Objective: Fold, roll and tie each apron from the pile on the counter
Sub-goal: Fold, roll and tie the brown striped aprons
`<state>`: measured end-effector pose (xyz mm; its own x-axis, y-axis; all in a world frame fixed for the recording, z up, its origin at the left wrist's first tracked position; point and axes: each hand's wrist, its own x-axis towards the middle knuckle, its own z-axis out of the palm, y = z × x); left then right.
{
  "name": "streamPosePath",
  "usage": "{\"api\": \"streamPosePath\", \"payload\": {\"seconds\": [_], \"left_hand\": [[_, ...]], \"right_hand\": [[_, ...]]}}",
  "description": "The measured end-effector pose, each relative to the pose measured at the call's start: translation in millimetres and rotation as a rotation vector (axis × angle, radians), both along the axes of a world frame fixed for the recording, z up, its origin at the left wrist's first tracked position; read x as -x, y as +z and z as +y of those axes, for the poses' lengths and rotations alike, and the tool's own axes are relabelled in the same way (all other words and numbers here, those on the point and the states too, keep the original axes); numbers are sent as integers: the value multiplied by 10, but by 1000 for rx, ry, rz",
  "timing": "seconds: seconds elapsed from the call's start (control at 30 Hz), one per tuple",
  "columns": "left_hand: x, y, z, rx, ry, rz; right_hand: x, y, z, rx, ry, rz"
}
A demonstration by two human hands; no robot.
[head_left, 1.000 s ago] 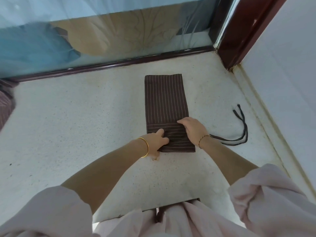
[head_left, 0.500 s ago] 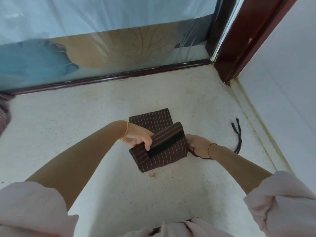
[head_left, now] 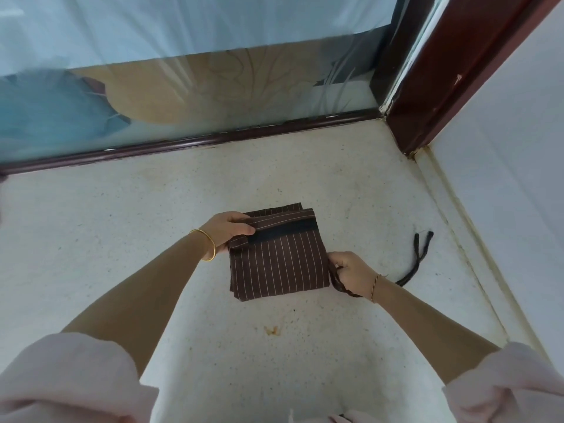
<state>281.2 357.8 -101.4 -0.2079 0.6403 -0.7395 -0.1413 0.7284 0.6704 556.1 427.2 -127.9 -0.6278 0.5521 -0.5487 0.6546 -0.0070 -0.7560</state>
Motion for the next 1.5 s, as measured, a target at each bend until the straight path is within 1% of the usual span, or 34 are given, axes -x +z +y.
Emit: {"api": "streamPosePath", "payload": {"seconds": [0.07, 0.13, 0.3, 0.37, 0.43, 0.5, 0.53, 0.6, 0.63, 0.67, 0.7, 0.77, 0.83, 0.97, 1.1, 1.23, 1.4, 1.5], "left_hand": [[21, -78, 3, -22, 47, 107], [21, -147, 11, -45, 55, 237], [-77, -231, 105, -105, -60, 503], [-87, -254, 149, -106, -142, 589], [-87, -275, 169, -90, -147, 623], [-101, -288, 139, -57, -16, 604], [-106, -290, 103, -39, 99, 546], [-121, -298, 0, -3, 376, 327], [-145, -287, -69, 19, 478, 220], [-166, -285, -172, 44, 529, 152], [-204, -286, -259, 69, 538, 105], [-312, -304, -436, 100, 498, 64], [-449, -307, -574, 85, 408, 136], [-679, -315, -687, 3, 263, 405], [-767, -355, -699, 80, 126, 620], [-818, -382, -702, 153, 59, 743], [-836, -443, -662, 179, -21, 862], [-844, -463, -654, 173, -59, 913]], "right_hand": [[64, -38, -4, 135, -48, -1], [105, -60, -14, 191, -80, -25], [181, -75, 28, 301, -289, -102], [168, -40, 13, 393, -397, -140], [169, -27, 3, 435, -482, -35], [141, -7, -19, 379, -382, 7], [136, -23, -34, 317, -303, -20], [149, -59, -54, 165, -151, -71], [163, -76, -63, 113, -113, -79], [185, -89, -93, 68, -109, -86], [203, -83, -120, 30, -129, -85], [224, -75, -171, -28, -173, -93], [247, -90, -211, -75, -214, -120], [327, -94, -321, -151, -287, -158], [350, -150, -398, -231, -288, -190], [325, -170, -449, -305, -225, -252], [374, -173, -460, -364, -214, -338], [392, -174, -453, -380, -167, -386]]}}
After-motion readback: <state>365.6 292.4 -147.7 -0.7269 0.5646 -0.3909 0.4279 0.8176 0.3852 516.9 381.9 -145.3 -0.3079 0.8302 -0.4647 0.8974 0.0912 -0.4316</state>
